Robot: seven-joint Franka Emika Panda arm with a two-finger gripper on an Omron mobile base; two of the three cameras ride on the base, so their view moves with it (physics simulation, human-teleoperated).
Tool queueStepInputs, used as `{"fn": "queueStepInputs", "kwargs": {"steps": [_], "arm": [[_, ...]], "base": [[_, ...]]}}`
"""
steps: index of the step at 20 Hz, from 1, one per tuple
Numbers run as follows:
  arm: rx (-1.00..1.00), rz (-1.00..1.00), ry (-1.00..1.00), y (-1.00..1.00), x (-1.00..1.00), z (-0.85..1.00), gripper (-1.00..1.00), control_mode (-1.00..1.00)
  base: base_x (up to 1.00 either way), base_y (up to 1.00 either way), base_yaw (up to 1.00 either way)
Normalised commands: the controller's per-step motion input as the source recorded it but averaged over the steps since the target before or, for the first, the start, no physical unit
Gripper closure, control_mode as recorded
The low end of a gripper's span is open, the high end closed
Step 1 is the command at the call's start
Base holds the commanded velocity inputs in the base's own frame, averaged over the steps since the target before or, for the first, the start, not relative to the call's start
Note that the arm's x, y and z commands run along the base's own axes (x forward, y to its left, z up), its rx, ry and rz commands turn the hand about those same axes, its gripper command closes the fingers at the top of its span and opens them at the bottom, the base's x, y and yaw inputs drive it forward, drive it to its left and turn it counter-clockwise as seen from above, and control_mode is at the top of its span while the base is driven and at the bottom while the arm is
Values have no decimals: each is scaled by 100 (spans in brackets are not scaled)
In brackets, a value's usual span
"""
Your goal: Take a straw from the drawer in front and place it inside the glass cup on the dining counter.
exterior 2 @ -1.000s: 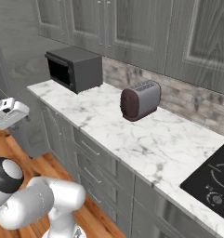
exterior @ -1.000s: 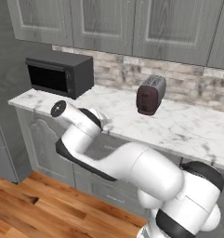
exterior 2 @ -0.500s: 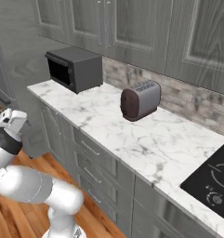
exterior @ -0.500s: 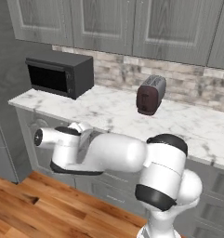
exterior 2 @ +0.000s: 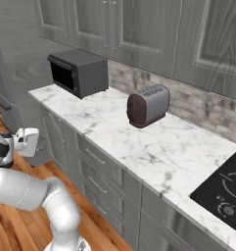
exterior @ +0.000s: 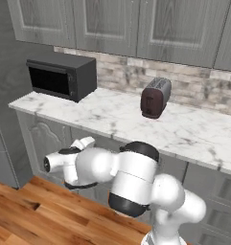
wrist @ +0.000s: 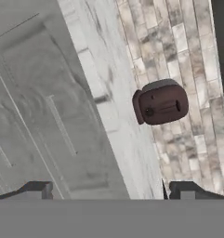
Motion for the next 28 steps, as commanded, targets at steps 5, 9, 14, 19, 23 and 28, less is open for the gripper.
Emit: {"fn": "queueStepInputs", "kwargs": {"steps": [5, 9, 14, 19, 23, 28], "arm": [[-14, -8, -5, -3, 40, -69, -100, -100], [-15, -11, -4, -1, 44, -54, -100, -100], [-17, -10, -5, -5, 37, -46, -100, -100], [-16, -4, -4, -29, 22, -43, -100, -100], [-9, 0, 0, -55, 12, -41, -100, -100], [0, 10, 0, -60, 19, -33, -100, -100]], "base": [[0, 0, 0], [0, 0, 0], [0, 0, 0], [0, 0, 0], [0, 0, 0], [0, 0, 0]]}}
